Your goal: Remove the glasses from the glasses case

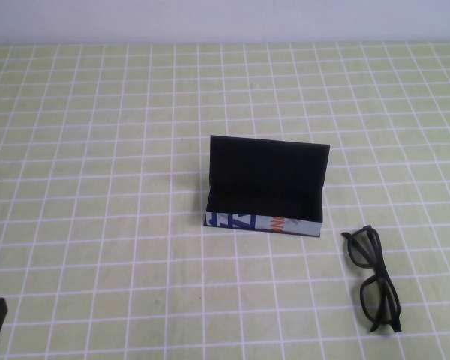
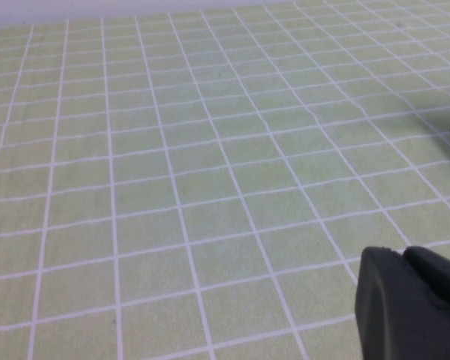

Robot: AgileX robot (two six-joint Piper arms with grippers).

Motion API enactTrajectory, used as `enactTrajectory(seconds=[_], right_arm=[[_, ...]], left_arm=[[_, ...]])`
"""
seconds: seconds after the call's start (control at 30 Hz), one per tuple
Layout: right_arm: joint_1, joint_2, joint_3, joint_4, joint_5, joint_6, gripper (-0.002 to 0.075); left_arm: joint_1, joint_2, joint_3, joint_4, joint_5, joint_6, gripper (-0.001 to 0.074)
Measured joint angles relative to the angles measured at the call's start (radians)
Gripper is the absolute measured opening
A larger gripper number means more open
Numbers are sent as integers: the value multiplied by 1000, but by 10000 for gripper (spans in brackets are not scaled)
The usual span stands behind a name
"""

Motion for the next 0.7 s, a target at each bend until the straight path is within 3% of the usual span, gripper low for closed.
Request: enactTrajectory(seconds=[0.17, 0.6, 0.7], right_arm=[[-87, -123, 44, -49, 24, 0, -17], [-94, -136, 84, -73, 3, -2, -17], [-94, -136, 90, -198, 1, 96, -18]], left_arm=[[0, 0, 0, 0, 0, 0, -4], [0, -2, 0, -1, 0, 0, -4], [0, -2, 0, -1, 0, 0, -4]])
